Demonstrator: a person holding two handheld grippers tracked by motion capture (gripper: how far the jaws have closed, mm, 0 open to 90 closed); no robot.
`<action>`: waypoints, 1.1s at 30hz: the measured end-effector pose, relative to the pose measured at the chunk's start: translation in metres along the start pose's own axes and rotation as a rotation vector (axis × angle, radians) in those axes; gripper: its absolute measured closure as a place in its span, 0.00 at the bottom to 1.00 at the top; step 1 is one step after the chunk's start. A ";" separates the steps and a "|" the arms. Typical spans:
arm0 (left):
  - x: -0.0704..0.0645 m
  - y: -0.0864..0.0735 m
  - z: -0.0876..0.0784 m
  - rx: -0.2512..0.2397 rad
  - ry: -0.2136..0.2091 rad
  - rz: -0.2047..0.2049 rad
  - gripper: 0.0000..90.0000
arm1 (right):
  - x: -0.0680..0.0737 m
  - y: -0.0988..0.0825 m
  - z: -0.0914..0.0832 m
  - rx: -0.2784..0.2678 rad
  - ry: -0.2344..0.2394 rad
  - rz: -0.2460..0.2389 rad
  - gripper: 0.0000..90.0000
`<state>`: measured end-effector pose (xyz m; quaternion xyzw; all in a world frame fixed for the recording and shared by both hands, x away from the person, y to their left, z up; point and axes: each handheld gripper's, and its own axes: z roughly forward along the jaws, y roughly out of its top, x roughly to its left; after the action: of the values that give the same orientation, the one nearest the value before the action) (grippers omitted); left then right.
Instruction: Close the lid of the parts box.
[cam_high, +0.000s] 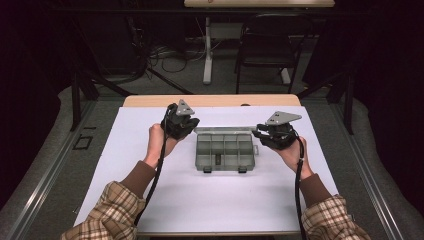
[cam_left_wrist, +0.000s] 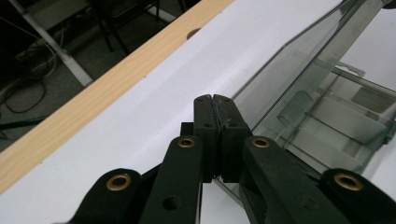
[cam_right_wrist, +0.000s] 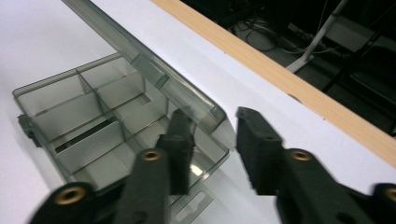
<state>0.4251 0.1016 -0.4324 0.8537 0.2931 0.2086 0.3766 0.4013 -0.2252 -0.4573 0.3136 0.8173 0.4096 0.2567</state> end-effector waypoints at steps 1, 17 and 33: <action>0.000 -0.001 0.000 0.006 -0.008 0.001 0.99 | 0.000 0.000 0.000 0.008 0.007 0.007 0.66; -0.023 -0.024 0.007 0.018 -0.093 0.010 1.00 | 0.008 -0.006 -0.013 0.034 0.163 0.065 0.28; -0.039 -0.051 0.015 0.017 -0.101 0.033 1.00 | 0.022 -0.024 -0.003 0.041 0.164 0.064 1.00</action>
<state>0.3875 0.0962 -0.4864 0.8710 0.2615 0.1690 0.3800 0.3767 -0.2223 -0.4795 0.3103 0.8333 0.4250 0.1694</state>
